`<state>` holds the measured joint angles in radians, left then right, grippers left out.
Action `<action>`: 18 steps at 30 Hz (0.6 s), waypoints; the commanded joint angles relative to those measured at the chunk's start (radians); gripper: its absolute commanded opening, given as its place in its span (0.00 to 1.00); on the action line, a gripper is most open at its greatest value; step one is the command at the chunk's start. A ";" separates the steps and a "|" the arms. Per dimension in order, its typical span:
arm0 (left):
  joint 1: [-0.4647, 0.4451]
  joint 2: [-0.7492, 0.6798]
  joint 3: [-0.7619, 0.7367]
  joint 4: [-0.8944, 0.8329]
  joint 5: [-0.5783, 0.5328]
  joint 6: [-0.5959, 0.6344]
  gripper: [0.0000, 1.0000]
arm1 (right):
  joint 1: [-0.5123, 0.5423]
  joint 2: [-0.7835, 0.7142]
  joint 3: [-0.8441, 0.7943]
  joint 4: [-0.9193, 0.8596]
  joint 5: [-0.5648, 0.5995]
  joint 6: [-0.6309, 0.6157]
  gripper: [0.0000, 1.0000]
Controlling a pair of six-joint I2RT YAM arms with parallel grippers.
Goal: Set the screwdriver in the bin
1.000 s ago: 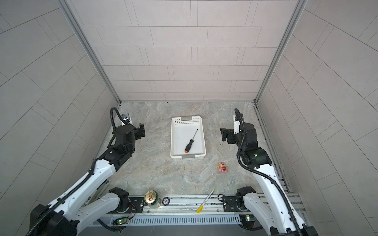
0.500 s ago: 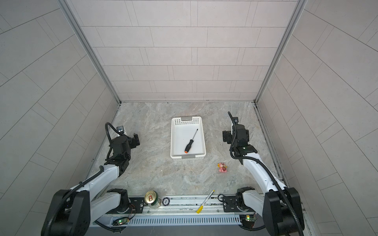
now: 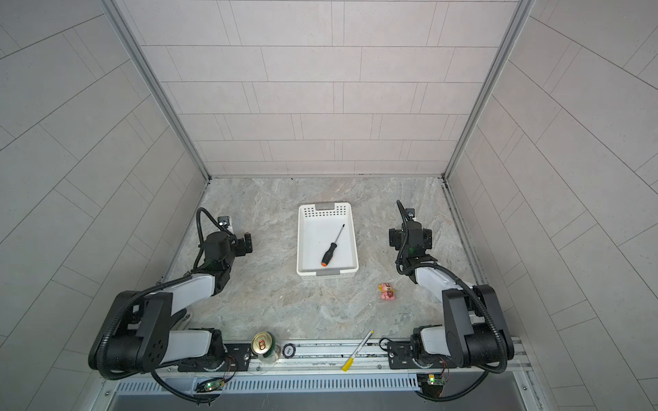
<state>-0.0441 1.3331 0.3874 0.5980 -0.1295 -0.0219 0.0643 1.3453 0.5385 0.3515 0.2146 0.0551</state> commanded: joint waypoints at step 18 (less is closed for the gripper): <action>0.046 0.182 0.077 0.083 0.093 -0.009 1.00 | 0.016 0.020 -0.096 0.224 -0.037 -0.030 1.00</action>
<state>-0.0036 1.5146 0.4412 0.6586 -0.0303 -0.0292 0.0723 1.3609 0.4454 0.5232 0.1864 0.0433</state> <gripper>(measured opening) 0.995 0.996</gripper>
